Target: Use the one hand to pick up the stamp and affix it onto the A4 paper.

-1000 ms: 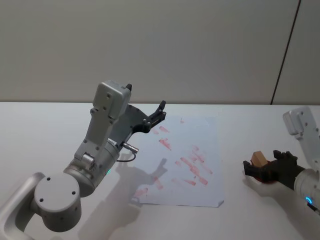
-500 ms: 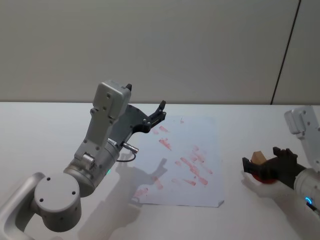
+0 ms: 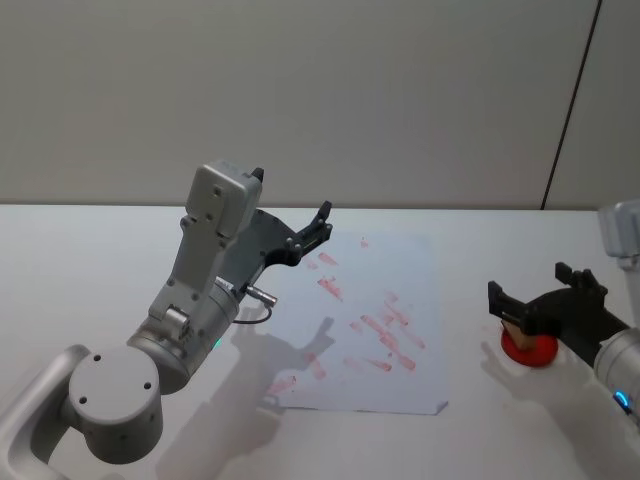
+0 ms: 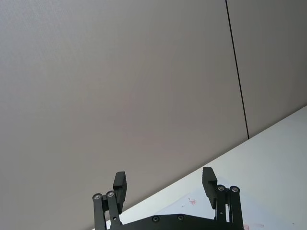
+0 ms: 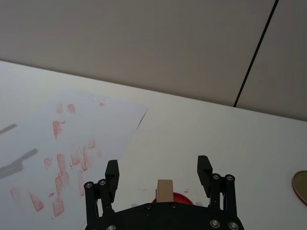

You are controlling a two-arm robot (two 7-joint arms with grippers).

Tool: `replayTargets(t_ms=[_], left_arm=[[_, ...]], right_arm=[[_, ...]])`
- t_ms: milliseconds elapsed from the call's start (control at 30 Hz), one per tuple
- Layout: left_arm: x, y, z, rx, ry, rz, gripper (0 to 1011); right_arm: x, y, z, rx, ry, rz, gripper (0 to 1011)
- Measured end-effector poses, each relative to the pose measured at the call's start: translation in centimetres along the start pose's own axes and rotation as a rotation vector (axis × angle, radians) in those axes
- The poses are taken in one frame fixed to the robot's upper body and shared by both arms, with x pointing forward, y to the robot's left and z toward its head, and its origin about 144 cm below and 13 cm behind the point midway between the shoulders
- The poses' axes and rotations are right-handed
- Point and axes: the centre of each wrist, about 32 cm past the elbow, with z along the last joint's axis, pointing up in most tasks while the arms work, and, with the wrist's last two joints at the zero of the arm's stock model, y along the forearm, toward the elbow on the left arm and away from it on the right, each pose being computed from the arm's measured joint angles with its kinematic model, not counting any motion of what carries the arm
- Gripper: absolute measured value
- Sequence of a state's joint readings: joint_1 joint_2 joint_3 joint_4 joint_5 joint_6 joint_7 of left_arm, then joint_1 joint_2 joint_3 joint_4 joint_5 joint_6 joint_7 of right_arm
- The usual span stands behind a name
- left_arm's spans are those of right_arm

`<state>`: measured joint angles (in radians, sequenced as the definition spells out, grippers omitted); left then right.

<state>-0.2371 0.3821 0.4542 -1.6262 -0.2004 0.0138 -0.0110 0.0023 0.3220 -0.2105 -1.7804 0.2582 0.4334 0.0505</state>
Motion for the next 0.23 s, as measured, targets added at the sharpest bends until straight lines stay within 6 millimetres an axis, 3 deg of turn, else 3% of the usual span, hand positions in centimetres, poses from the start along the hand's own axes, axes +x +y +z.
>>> replayTargets(t_ms=[233], left_arm=[[0.0,0.0,0.0,0.0,0.0,0.0,1003]], right_arm=[[-0.57,-0.84,0.34,0.055,0.014,-0.017,1001]])
